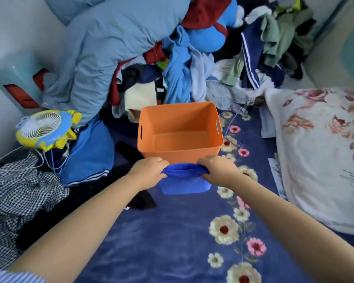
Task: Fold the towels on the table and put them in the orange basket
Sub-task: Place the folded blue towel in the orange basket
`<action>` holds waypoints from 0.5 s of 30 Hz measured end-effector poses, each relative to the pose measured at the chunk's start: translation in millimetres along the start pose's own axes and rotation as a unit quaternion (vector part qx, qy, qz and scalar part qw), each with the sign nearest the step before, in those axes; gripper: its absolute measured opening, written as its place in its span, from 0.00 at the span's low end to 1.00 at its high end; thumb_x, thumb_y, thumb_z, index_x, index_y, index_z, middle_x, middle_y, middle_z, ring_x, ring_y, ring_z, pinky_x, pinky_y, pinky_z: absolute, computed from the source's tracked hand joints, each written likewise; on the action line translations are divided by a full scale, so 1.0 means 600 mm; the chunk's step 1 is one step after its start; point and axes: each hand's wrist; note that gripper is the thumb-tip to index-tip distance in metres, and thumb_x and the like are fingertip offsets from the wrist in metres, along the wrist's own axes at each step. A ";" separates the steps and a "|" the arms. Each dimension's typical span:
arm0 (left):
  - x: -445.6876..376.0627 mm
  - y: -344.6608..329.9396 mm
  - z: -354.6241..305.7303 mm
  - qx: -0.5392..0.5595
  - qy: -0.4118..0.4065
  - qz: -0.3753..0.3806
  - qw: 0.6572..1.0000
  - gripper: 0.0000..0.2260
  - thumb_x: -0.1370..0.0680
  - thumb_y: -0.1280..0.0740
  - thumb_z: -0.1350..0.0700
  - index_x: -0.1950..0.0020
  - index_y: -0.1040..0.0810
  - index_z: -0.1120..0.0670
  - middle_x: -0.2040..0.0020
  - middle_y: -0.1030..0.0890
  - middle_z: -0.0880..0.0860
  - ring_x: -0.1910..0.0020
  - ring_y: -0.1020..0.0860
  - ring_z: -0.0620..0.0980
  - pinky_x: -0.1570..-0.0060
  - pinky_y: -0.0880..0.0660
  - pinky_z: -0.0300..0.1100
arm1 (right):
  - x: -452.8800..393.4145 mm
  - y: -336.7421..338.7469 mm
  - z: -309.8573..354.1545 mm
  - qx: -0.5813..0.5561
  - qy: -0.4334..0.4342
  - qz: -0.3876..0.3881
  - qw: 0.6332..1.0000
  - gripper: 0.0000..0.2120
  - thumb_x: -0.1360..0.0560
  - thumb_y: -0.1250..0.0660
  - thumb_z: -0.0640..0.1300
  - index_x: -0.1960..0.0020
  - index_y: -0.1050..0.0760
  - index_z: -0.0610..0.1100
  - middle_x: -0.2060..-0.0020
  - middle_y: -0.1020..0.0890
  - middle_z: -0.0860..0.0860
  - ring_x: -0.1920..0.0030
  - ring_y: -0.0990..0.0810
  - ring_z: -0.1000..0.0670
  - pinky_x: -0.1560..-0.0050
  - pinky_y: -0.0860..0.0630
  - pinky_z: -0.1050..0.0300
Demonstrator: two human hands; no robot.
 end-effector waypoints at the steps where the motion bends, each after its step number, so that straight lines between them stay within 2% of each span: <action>1: -0.019 0.010 0.011 0.002 0.002 -0.002 1.000 0.12 0.20 0.41 0.52 0.41 0.28 0.57 0.45 0.25 0.53 0.45 0.26 0.52 0.51 0.30 0.44 | -0.022 0.011 -0.006 -0.001 0.002 -0.004 1.000 0.10 0.26 0.38 0.41 0.45 0.28 0.40 0.49 0.22 0.43 0.50 0.25 0.43 0.62 0.33 0.54; 4: -0.079 0.047 0.041 0.010 0.009 -0.020 1.000 0.12 0.20 0.41 0.52 0.41 0.28 0.57 0.52 0.28 0.51 0.48 0.27 0.51 0.55 0.32 0.43 | -0.090 0.054 -0.023 -0.004 0.003 -0.008 1.000 0.07 0.26 0.38 0.40 0.50 0.28 0.38 0.50 0.22 0.42 0.55 0.28 0.45 0.62 0.35 0.55; 7: -0.142 0.086 0.071 0.005 0.004 -0.030 1.000 0.11 0.20 0.41 0.53 0.41 0.28 0.58 0.50 0.27 0.53 0.45 0.26 0.52 0.53 0.31 0.44 | -0.152 0.098 -0.039 0.014 0.017 -0.017 1.000 0.07 0.25 0.38 0.40 0.49 0.28 0.40 0.48 0.23 0.42 0.50 0.26 0.44 0.60 0.36 0.56; 8: -0.165 0.099 0.084 0.004 0.000 -0.030 1.000 0.12 0.20 0.40 0.53 0.41 0.28 0.58 0.49 0.26 0.53 0.45 0.27 0.52 0.53 0.31 0.44 | -0.174 0.113 -0.045 0.026 0.028 -0.016 0.999 0.09 0.25 0.38 0.41 0.46 0.28 0.39 0.47 0.23 0.43 0.47 0.26 0.43 0.59 0.37 0.56; 10: -0.215 0.121 0.113 0.003 -0.005 -0.036 0.999 0.12 0.20 0.40 0.53 0.41 0.28 0.58 0.52 0.29 0.52 0.49 0.27 0.51 0.57 0.34 0.42 | -0.225 0.141 -0.062 0.038 0.045 -0.029 0.998 0.11 0.25 0.38 0.41 0.43 0.27 0.40 0.47 0.23 0.44 0.46 0.26 0.44 0.58 0.36 0.56; 13: -0.285 0.142 0.150 0.006 -0.001 -0.046 0.999 0.12 0.20 0.40 0.53 0.43 0.27 0.59 0.54 0.30 0.50 0.53 0.29 0.50 0.58 0.36 0.41 | -0.301 0.173 -0.084 0.037 0.055 -0.040 0.997 0.04 0.25 0.38 0.40 0.51 0.27 0.41 0.58 0.25 0.44 0.56 0.29 0.46 0.64 0.40 0.56; 15: -0.330 0.145 0.171 0.000 0.012 -0.053 0.999 0.12 0.20 0.41 0.53 0.42 0.28 0.59 0.50 0.26 0.54 0.49 0.27 0.52 0.55 0.34 0.43 | -0.351 0.179 -0.099 0.048 0.046 -0.045 0.997 0.01 0.26 0.39 0.39 0.55 0.30 0.42 0.63 0.30 0.48 0.60 0.33 0.47 0.68 0.41 0.55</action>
Point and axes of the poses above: each hand's wrist, its own x-axis away from the middle knuckle, its own y-axis out of the back of the hand, z = x × y
